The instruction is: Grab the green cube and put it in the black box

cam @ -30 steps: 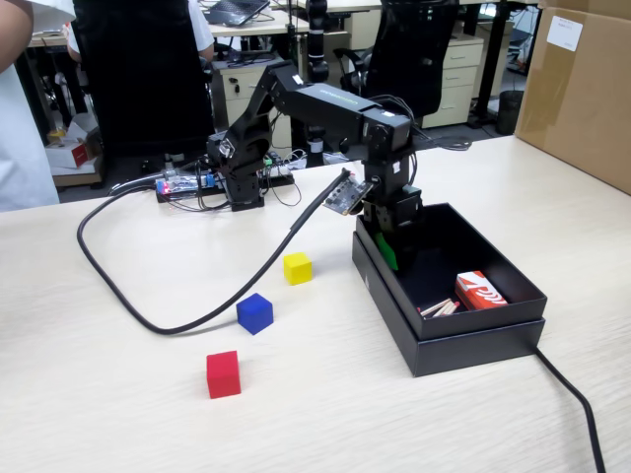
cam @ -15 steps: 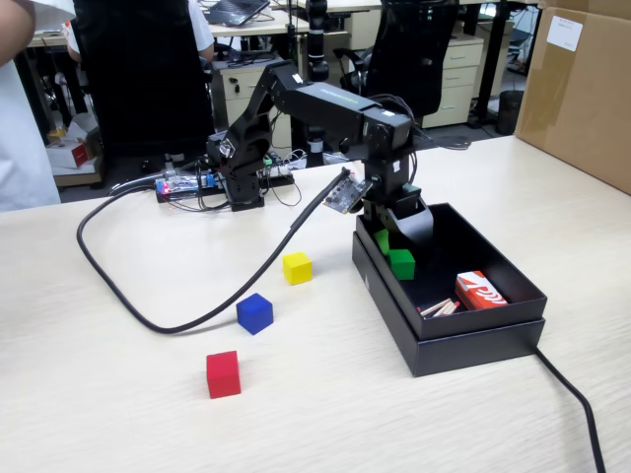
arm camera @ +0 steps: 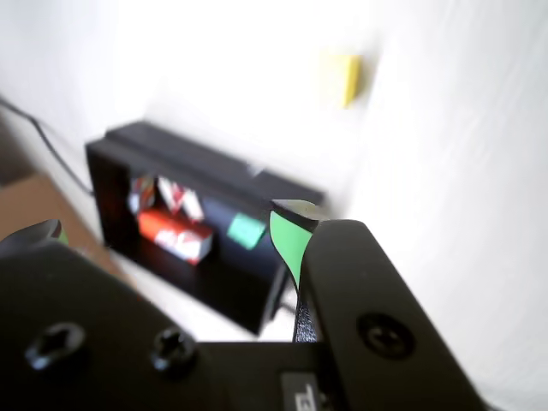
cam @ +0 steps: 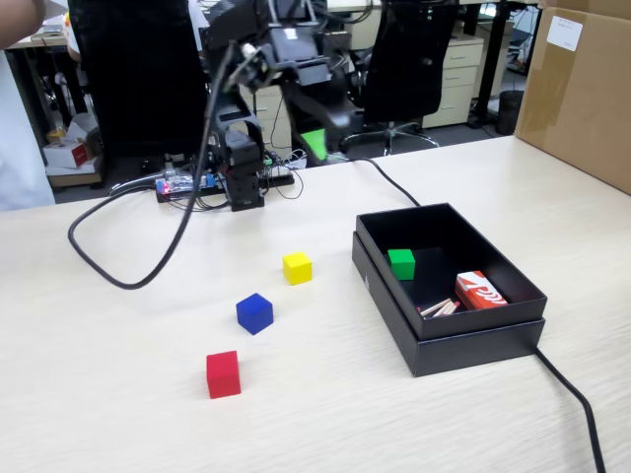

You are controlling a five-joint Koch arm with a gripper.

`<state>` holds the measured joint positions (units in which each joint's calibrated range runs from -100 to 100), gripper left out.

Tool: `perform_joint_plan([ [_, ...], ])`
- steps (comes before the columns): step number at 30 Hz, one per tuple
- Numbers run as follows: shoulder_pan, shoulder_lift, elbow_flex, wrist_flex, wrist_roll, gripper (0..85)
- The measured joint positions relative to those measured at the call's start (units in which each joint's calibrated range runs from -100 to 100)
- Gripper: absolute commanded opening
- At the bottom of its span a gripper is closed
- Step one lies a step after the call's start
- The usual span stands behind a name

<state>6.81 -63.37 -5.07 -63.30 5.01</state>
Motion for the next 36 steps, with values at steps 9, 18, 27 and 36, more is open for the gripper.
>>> perform_joint_plan([
  [9, -7.0, -26.9, -39.3, 14.8, -6.3, 50.3],
  [18, -6.3, -35.1, -58.0, 26.5, -5.9, 50.1],
  [27, -6.5, -35.2, -72.1, 36.5, -5.7, 50.4],
  [36, -6.5, -36.4, -82.1, 50.9, -6.6, 51.3],
])
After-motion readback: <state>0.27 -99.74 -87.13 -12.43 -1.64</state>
